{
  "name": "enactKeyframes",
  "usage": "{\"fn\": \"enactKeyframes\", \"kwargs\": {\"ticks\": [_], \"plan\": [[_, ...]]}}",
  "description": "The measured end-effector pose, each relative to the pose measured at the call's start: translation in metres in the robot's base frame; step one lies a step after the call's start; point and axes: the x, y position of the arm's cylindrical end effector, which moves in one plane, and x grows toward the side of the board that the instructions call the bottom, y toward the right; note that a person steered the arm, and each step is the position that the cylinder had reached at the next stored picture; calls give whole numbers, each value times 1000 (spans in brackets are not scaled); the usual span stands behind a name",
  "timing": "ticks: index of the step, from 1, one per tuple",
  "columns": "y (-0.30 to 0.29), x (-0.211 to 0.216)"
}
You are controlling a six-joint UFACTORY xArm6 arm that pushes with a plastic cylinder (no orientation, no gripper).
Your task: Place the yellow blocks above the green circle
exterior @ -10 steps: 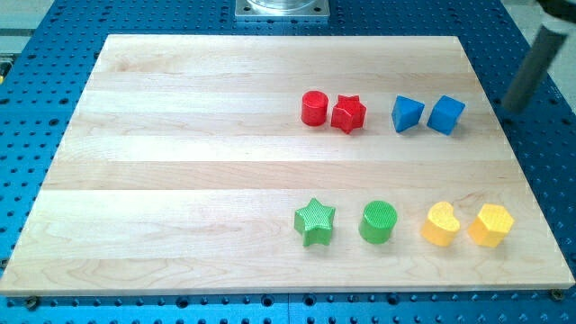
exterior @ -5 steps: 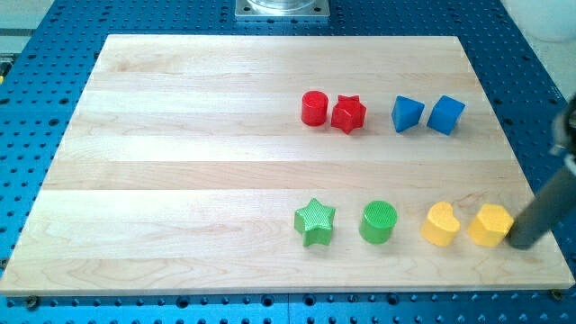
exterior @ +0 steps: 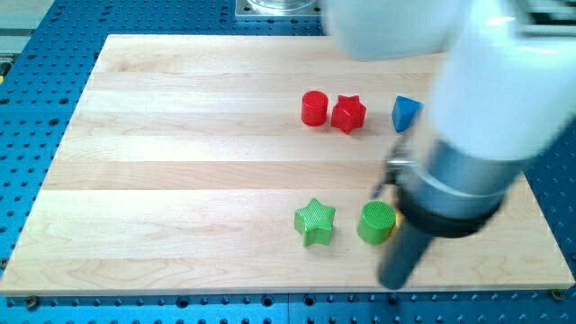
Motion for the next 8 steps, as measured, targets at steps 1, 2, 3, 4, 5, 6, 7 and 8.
{"fn": "enactKeyframes", "kwargs": {"ticks": [1,2,3,4,5,6,7,8], "plan": [[32,-23],[50,-51],[60,-52],[81,-67],[93,-95],[91,-99],[70,-125],[96,-134]]}}
